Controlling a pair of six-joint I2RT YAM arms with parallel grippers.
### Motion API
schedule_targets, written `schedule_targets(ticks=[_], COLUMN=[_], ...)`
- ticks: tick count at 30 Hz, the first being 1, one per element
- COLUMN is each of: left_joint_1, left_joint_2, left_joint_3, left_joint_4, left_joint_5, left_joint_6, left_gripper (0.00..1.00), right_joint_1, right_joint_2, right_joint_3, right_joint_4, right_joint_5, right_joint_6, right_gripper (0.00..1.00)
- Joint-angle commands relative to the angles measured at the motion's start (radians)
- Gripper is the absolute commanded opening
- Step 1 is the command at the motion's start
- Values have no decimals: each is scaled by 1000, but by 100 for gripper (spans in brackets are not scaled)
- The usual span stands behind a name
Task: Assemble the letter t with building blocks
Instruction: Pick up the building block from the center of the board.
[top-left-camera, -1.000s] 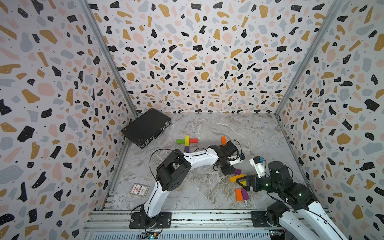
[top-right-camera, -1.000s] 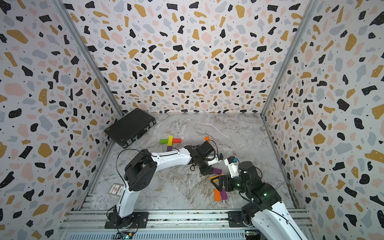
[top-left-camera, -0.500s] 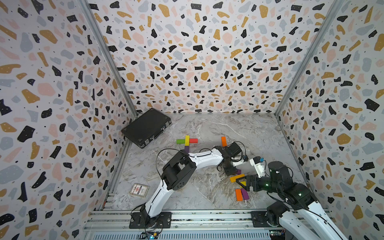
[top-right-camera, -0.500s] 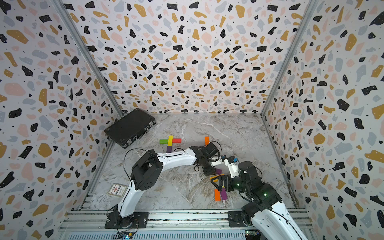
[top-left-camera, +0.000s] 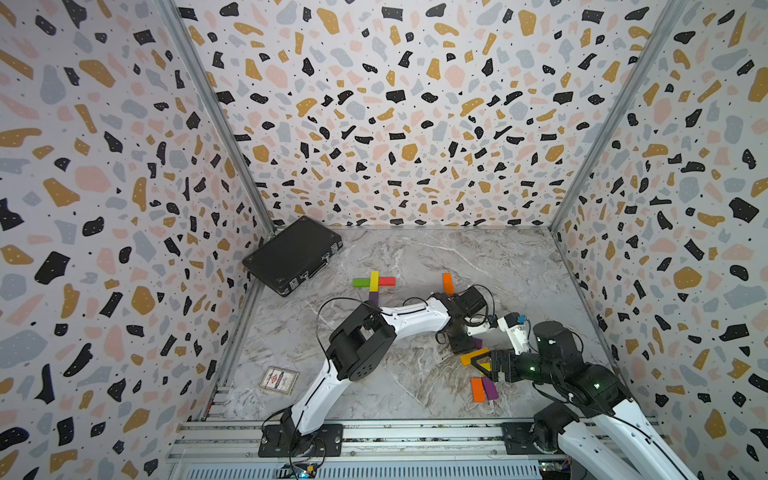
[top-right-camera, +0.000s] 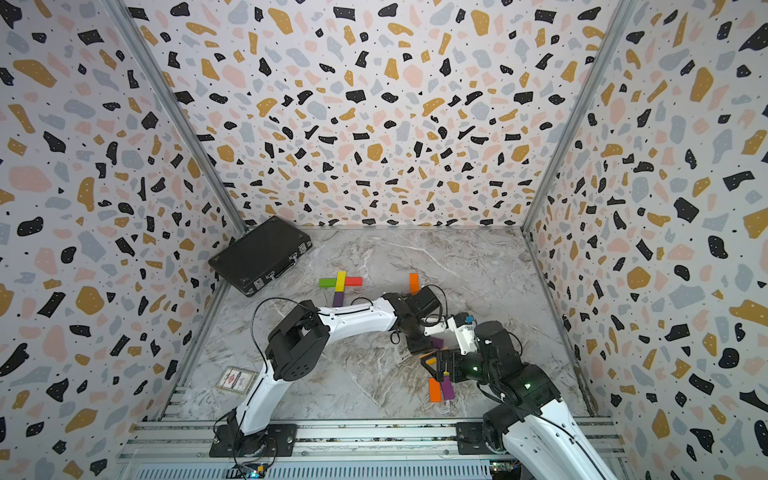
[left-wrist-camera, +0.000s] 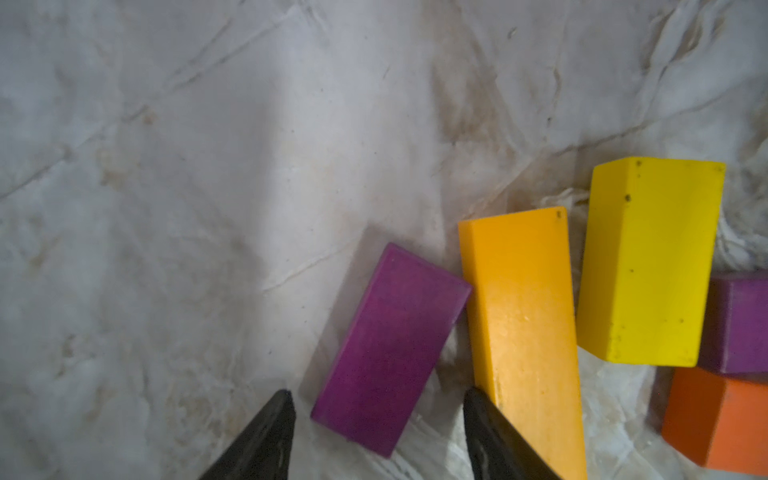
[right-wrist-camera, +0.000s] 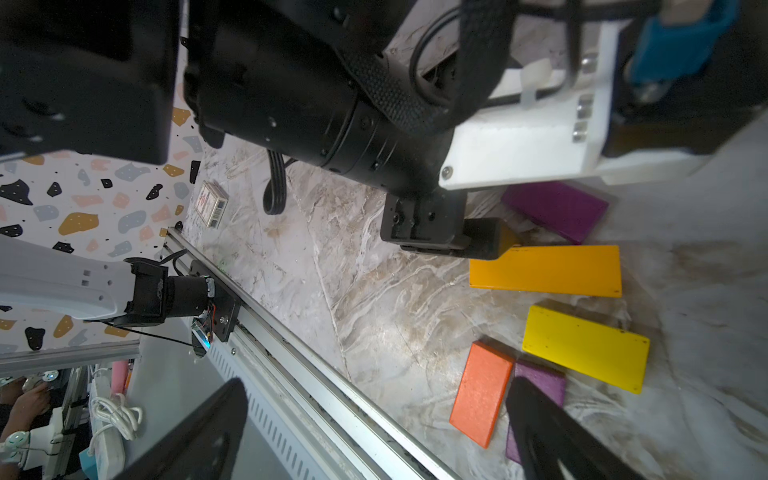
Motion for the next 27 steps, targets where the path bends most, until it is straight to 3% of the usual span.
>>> schedule_targets(ticks=[1,6,13,20,27], left_joint_1=[-11,-14,-15,-14,-8], left_joint_2=[35,51,59,21,13], left_joint_3=[42,62,77,10,-21], left_joint_4=[-30,-31,-76,-56,-38], left_joint_5=[-2,3,-21,-57,-75], left_joint_6=[33,33,48,57,47], left_gripper=[66,65,47,43,25], right_joint_1=[4,4,4,3,5], right_joint_2=[0,-6,3,11,19], right_joint_3=[-1,-1,-7,-9,-9], right_joint_4=[-13,-10,-2,3,10], right_joint_5=[1,4,2,0,-1], right_joint_6=[-1,-2,-2,-5,-8], right_gripper=[100,100,100,100,100])
